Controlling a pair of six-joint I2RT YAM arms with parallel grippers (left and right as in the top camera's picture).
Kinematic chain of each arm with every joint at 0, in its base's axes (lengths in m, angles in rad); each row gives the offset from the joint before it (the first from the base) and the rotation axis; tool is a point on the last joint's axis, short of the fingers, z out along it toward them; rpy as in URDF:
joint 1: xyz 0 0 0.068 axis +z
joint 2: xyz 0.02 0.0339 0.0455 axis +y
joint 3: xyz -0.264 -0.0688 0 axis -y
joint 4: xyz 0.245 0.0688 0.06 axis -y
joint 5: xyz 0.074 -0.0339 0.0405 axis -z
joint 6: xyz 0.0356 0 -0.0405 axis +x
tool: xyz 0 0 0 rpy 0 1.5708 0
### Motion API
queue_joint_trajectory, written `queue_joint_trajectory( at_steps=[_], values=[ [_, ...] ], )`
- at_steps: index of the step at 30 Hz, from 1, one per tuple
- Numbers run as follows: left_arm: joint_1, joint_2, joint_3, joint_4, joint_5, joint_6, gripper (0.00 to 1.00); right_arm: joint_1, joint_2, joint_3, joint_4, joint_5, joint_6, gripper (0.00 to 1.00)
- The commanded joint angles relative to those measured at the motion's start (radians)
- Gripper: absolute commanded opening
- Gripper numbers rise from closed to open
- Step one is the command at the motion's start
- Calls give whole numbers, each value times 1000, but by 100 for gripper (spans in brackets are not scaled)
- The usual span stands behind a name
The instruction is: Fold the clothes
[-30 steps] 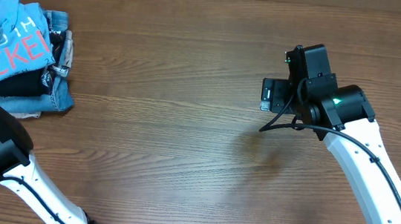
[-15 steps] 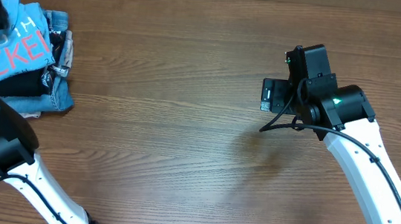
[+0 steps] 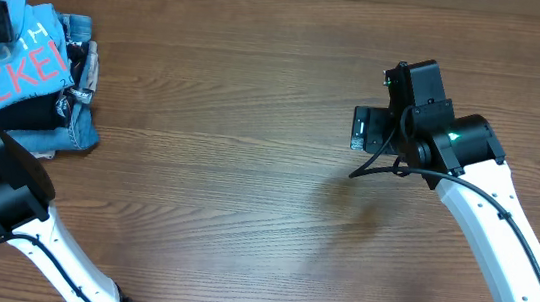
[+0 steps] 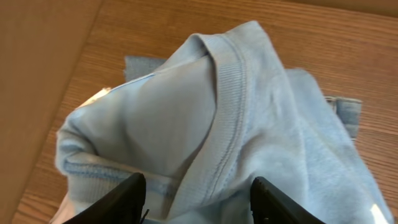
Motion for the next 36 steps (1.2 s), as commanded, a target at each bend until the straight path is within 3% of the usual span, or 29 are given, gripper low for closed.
queue_joint_trajectory(
  at_steps=[1,3,15,18,26,32,36],
  values=[
    [5,-40,18,-2,-21,18,56,-7,-20,17,1,-4,3,92],
    [5,-36,13,-2,-12,18,49,-7,-20,17,1,-4,3,92],
    [5,-22,-22,29,-10,23,41,-7,-20,17,-2,-4,0,92],
    [5,-20,-23,27,-10,23,31,-7,-20,17,-2,-4,0,92],
    [5,5,-24,23,-11,22,30,-7,-20,17,-3,-4,0,92],
    [5,14,-24,41,-13,22,7,-7,-20,17,-2,-4,0,92],
    [6,15,-24,48,-14,22,4,-7,-20,17,-2,-4,0,92]
  ],
)
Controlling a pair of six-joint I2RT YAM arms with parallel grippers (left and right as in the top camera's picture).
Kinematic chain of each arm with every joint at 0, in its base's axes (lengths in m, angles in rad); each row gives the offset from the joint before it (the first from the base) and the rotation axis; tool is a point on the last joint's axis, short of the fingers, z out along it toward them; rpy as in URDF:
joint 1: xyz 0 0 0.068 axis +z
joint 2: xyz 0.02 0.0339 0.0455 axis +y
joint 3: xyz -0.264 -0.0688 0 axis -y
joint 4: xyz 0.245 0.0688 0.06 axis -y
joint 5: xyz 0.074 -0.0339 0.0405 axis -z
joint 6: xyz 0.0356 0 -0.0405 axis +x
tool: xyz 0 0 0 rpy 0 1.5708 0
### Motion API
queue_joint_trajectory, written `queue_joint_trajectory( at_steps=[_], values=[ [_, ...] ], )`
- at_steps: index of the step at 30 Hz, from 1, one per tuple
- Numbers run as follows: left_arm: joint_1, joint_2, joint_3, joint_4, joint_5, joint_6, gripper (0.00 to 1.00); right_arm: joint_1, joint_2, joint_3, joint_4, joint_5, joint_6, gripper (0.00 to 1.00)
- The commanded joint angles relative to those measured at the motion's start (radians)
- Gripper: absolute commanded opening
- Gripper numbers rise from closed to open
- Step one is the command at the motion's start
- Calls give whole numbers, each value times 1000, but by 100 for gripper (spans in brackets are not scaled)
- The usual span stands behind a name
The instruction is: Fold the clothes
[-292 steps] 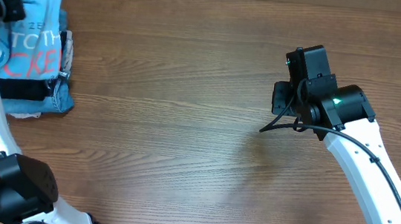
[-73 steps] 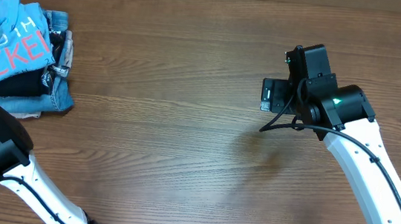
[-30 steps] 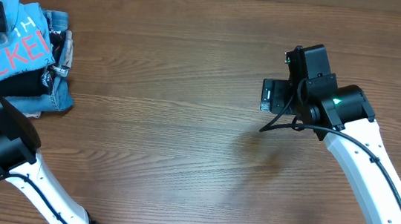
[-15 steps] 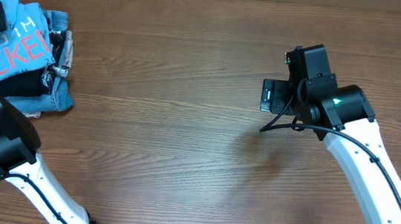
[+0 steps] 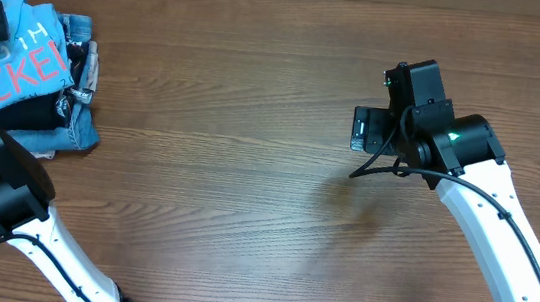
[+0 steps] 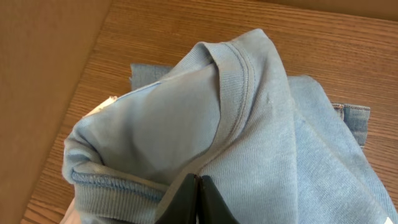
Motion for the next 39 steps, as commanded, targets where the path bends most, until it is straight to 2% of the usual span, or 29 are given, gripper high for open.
queue_joint_trajectory(
  at_steps=[1,5,12,21,26,29,31,32,33,36,39],
  values=[
    [6,14,-10,10,-6,12,4,-7,-20,17,2,-4,1,92],
    [6,14,-10,47,-6,11,4,-7,-20,17,2,-4,1,92],
    [6,14,-10,202,-32,-53,4,-7,-20,17,2,-4,1,92],
    [10,89,-10,131,-72,-51,8,-7,-20,17,-2,-4,1,92],
    [19,127,-10,95,-134,-53,20,-7,-20,17,-17,-4,1,92],
    [26,135,-10,97,-166,-54,40,-7,-20,17,-18,-4,1,92],
    [32,136,-10,99,-166,-60,42,-7,-20,17,-16,-4,1,92],
    [35,136,-10,103,-167,-70,45,-7,-20,17,-17,-4,1,92],
    [38,136,-10,108,-165,-79,54,-7,-20,17,-17,-4,1,92],
    [38,133,-8,119,-162,-83,58,-7,-20,17,-17,-4,1,92],
    [38,116,4,119,-162,-84,68,-7,-20,17,-18,-4,1,92]
  ],
)
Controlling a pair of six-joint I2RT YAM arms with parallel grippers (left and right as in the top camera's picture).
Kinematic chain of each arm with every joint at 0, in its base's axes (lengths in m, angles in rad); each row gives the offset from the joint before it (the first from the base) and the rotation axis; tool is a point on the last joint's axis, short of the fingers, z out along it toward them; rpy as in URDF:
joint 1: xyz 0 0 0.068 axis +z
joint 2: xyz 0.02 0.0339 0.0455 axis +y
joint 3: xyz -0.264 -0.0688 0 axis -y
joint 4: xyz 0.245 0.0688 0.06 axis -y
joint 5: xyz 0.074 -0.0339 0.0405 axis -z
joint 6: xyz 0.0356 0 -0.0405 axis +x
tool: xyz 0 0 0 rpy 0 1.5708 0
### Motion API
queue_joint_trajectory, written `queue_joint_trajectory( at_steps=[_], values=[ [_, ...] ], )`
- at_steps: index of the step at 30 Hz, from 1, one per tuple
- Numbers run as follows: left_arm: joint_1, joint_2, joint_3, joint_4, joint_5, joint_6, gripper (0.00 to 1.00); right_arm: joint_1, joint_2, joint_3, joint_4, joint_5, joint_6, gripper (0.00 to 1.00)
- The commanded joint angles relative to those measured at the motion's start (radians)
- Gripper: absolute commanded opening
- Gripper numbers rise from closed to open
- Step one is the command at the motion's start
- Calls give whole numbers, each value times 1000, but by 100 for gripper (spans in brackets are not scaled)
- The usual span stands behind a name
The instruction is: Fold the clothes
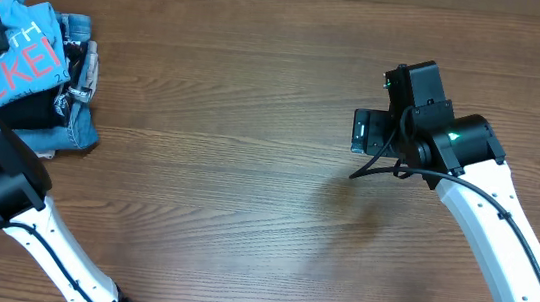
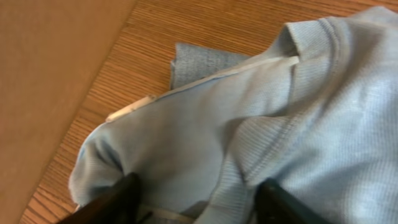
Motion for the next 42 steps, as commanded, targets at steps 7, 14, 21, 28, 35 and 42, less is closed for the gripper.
queue_joint_trajectory(
  at_steps=[7,14,21,28,35,42],
  values=[
    [11,-80,89,0,-35,-20,95,-7,-20,17,3,-4,1,93],
    [9,-196,95,-5,-1,-20,100,-7,-20,17,16,-4,1,96],
    [-13,-305,95,-139,44,-31,100,-7,-20,17,56,-23,2,100],
    [-146,-397,95,-409,145,-60,100,-29,-20,18,209,-72,1,100],
    [-362,-438,95,-643,220,-110,100,-195,-20,19,293,-127,-74,100],
    [-539,-439,95,-898,213,-145,100,-306,-31,65,88,-140,-106,100]
  ],
)
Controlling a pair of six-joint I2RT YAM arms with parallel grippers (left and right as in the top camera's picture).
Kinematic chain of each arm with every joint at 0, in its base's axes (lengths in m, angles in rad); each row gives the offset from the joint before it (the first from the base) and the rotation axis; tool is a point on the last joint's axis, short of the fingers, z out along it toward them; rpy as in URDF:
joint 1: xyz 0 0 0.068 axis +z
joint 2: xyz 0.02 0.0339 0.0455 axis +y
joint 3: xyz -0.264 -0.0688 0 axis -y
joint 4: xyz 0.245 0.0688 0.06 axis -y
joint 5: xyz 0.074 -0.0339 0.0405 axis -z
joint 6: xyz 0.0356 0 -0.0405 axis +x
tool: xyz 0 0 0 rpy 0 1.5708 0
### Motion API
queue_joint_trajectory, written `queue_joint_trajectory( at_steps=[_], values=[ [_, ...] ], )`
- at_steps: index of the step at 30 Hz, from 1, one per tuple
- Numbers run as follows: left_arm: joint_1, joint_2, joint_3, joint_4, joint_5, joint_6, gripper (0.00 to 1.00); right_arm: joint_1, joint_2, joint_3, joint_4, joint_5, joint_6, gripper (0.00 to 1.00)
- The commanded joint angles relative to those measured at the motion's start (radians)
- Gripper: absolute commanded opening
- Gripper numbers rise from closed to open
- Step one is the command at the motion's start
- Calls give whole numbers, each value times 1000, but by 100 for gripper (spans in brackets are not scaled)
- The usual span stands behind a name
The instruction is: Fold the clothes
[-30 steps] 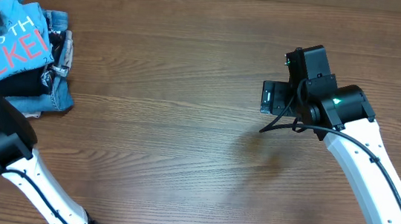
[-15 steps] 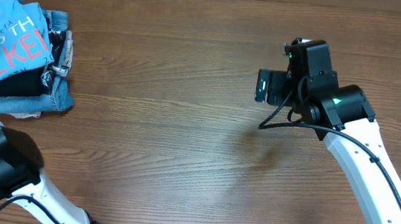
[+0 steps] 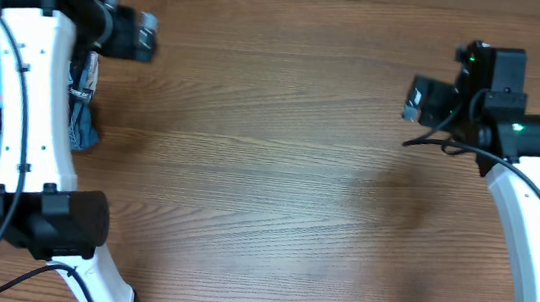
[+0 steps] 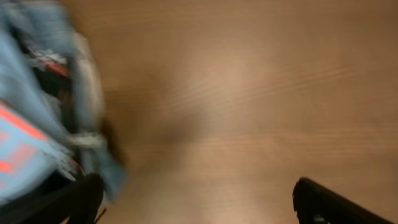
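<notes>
The clothes lie in a pile at the table's far left edge: a light blue T-shirt with red print on top, dark cloth and blue denim (image 3: 83, 129) under it. In the left wrist view the pile (image 4: 43, 118) is a blur at the left. My left gripper (image 3: 133, 34) hovers just right of the pile over bare wood. It is open wide and holds nothing (image 4: 199, 202), with one dark finger (image 4: 78, 199) near the cloth. My right gripper (image 3: 424, 99) hangs over the table at the far right, away from the clothes; its jaws cannot be made out.
The wooden table (image 3: 266, 191) stretches between the two arms. My left arm's white links (image 3: 27, 115) run up along the pile's right side. A cardboard-coloured wall edges the table's back.
My left gripper was open right over the blue shirt; now it is off the pile to the right, open over wood. The shirt lies further left. My right arm has moved right and back.
My left gripper first stood open around the blue shirt's collar fold. Then it was shut on that fabric. Then it was open again over the shirt, which had shifted on the pile. Now it is clear of the pile, and the right arm has also moved.
</notes>
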Motion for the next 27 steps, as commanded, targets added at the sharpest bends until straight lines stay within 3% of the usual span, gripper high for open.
queue_joint_trajectory(
  at_steps=[1,7,12,22,27],
  values=[
    [-50,-37,18,-85,-5,-60,100,-16,-42,55,-77,-20,-23,100],
    [-110,-104,-28,-143,-39,-132,100,-21,-192,51,-158,-20,7,100],
    [-145,-284,-187,-128,-71,-147,100,-21,-385,-22,-195,-43,6,100],
    [-202,-923,-785,295,-166,-173,100,-21,-821,-365,-70,-39,26,100],
    [-202,-1191,-1003,407,-217,-172,100,-21,-882,-409,-163,-32,26,100]
  ],
)
